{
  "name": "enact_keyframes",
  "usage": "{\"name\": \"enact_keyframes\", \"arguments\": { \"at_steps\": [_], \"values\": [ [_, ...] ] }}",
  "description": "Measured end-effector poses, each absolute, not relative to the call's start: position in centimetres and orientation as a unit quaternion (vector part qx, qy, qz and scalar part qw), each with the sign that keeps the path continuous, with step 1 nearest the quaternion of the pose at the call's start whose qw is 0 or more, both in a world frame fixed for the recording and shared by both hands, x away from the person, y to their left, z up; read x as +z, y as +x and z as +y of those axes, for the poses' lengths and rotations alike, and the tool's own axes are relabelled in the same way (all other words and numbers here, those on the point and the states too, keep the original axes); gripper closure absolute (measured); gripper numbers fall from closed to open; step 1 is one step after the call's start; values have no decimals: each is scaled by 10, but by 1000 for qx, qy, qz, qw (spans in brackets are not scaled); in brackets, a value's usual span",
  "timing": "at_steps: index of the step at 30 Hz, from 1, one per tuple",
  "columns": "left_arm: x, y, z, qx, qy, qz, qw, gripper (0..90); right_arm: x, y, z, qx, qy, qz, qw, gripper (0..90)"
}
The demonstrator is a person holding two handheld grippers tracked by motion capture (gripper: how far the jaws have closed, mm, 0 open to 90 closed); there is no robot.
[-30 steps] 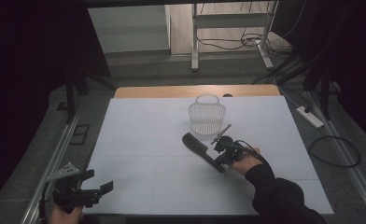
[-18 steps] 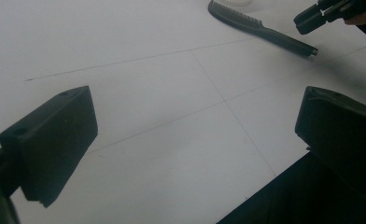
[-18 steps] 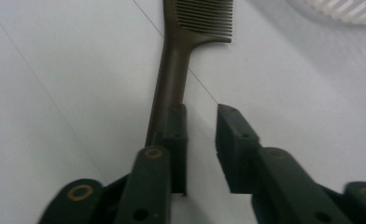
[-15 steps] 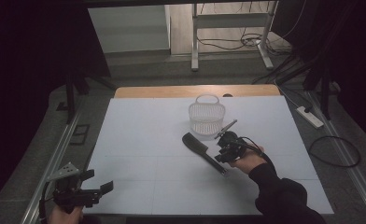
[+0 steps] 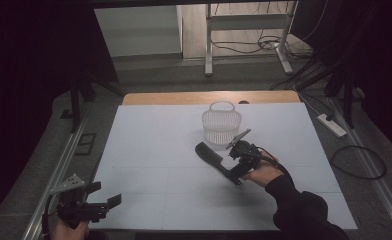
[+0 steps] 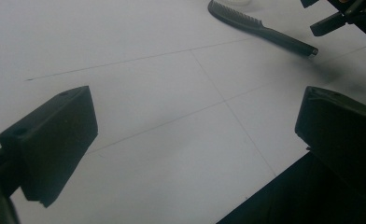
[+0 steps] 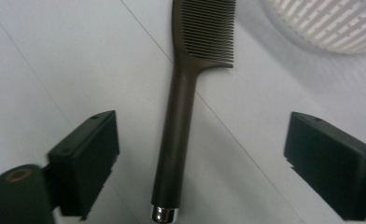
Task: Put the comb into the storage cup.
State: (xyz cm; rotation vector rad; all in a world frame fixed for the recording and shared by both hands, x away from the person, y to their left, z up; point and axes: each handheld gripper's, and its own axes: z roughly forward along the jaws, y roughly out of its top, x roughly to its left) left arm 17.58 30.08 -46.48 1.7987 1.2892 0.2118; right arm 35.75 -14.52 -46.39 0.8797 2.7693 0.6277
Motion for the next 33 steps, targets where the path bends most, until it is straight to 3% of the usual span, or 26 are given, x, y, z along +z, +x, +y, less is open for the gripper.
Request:
{"name": "enact_keyframes", "arguments": {
  "at_steps": [6,33],
  "values": [
    [-465,176,301,85,725,520,444,0,-464,357,-142,217,296,927,80,0],
    [-465,176,301,83,724,521,444,0,-487,360,-135,193,312,928,69,0]
  ]
}}
